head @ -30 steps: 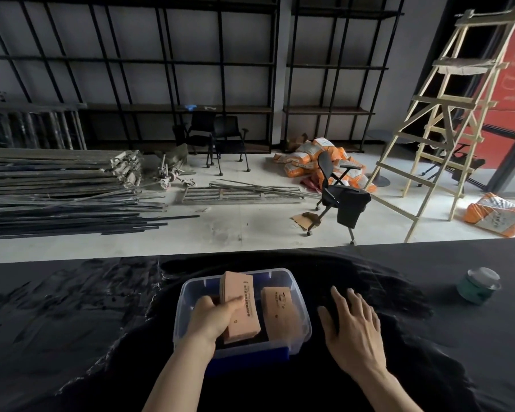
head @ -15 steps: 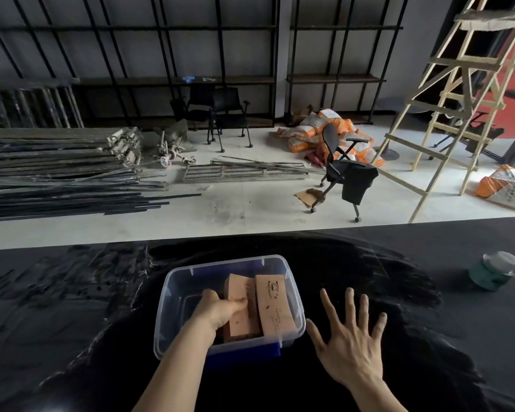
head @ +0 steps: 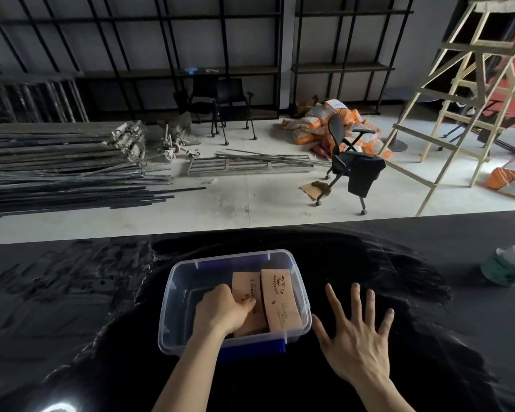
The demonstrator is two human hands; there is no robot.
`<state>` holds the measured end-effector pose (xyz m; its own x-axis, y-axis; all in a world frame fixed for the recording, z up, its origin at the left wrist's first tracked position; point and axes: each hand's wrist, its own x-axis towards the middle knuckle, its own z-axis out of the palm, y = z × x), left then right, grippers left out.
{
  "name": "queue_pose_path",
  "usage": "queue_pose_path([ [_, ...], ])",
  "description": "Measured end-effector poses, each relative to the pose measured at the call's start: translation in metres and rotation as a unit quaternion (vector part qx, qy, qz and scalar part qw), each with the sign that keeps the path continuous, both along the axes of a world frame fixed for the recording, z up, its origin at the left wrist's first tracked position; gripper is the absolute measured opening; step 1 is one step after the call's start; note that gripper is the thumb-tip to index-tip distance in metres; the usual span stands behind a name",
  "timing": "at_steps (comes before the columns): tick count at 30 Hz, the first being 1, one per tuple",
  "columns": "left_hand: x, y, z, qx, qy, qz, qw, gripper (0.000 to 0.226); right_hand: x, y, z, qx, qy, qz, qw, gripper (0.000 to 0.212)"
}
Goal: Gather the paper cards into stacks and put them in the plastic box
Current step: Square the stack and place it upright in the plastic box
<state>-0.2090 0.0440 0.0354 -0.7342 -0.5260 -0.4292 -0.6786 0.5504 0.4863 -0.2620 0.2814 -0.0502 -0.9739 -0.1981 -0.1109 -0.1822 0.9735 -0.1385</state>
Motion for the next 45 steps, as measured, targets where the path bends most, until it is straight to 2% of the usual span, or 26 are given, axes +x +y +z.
queue_pose_path([
  [4, 0.0, -0.002, -0.004, 0.012, 0.016, -0.01, 1.0, 0.037, 0.0, 0.0, 0.002, -0.004, 0.009, -0.004, 1.0, 0.107],
  [9, 0.003, -0.005, -0.007, 0.021, 0.03, -0.012, 0.999, 0.036, 0.0, 0.001, 0.0, -0.002, 0.002, -0.001, 1.0, 0.089],
  [13, 0.002, -0.005, -0.011, 0.012, 0.035, -0.024, 0.999, 0.038, -0.001, 0.002, -0.001, -0.01, 0.007, 0.002, 1.0, 0.085],
  [23, 0.003, -0.006, -0.012, 0.003, 0.039, -0.04, 0.998, 0.04, 0.0, 0.002, -0.001, -0.013, 0.005, 0.003, 1.0, 0.088],
  [31, 0.005, 0.0, -0.012, 0.013, 0.034, -0.053, 0.998, 0.041, 0.002, 0.003, 0.003, -0.012, 0.005, 0.008, 1.0, 0.1],
  [45, 0.002, 0.002, -0.012, 0.017, 0.014, -0.049, 0.999, 0.041, 0.0, 0.003, 0.002, -0.021, 0.011, 0.011, 1.0, 0.093],
])
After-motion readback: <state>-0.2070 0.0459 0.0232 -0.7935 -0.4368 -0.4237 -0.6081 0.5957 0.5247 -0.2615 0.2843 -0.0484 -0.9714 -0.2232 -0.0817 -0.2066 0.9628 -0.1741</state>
